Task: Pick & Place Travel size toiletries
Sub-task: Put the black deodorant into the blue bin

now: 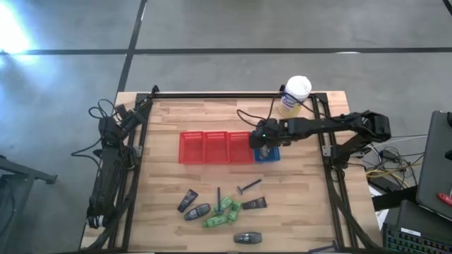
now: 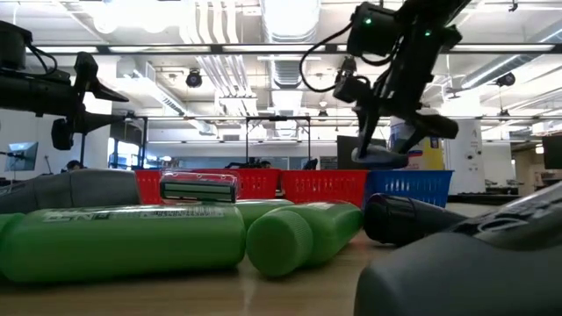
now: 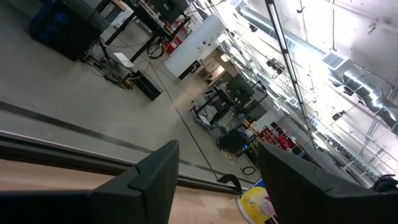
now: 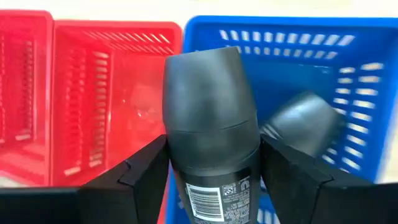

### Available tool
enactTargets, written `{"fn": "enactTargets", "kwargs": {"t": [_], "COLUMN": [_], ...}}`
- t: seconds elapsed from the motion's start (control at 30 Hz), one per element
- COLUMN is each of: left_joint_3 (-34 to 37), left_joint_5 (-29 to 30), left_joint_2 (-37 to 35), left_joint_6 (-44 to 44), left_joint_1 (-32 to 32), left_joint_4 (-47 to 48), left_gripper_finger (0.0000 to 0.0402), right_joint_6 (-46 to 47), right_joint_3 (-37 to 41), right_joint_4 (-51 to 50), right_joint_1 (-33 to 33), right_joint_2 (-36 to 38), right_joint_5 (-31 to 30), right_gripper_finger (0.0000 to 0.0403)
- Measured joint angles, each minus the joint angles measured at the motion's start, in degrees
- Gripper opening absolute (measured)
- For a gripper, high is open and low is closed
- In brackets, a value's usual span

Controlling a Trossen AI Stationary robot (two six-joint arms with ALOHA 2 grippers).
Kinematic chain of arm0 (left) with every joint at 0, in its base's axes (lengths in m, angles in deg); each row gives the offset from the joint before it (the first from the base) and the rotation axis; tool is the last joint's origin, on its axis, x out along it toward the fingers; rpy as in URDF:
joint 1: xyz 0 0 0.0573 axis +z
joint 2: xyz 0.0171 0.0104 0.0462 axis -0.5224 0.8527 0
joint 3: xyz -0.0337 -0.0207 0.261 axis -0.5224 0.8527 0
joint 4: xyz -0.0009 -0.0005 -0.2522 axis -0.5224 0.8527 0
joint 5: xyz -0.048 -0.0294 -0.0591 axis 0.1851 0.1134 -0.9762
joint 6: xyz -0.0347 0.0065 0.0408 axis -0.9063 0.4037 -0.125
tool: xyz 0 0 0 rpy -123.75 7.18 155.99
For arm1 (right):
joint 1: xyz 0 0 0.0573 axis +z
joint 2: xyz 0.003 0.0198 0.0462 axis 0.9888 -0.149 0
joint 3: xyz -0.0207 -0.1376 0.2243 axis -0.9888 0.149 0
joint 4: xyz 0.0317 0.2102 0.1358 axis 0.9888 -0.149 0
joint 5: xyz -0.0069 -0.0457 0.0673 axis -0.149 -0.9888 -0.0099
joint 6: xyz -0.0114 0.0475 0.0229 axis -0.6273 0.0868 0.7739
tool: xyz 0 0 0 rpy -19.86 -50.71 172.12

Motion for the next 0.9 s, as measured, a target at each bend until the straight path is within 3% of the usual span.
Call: {"fn": "enactTargets", "kwargs": {"t": [0.3,0.57,0.77,0.9], "left_joint_3": [0.0,0.0,0.0,0.0], "left_joint_5": [0.0,-0.2,-0.2,-0.2], "left_joint_2": [0.0,0.0,0.0,0.0], "left_joint_6": [0.0,0.0,0.0,0.0], "left_joint_1": [0.0,0.0,0.0,0.0], "left_joint_4": [0.2,0.2,0.2,0.2], "left_gripper_finger": [0.0222,0.0222,0.0222,0.0222], "right_joint_6": [0.6,-4.1,-26.1,-34.7], "right_joint_3": [-4.2,-7.9,-12.7,-14.8], "right_joint_4": [-3.2,-9.4,-9.5,-8.9], "right_joint_1": [0.1,2.1,13.2,23.8], "right_joint_2": [-3.9,-2.9,-2.8,-4.4], "right_joint_5": [-0.6,0.7,6.8,13.4], "right_gripper_finger": [0.0299,0.0322,0.0305,0.0289]}}
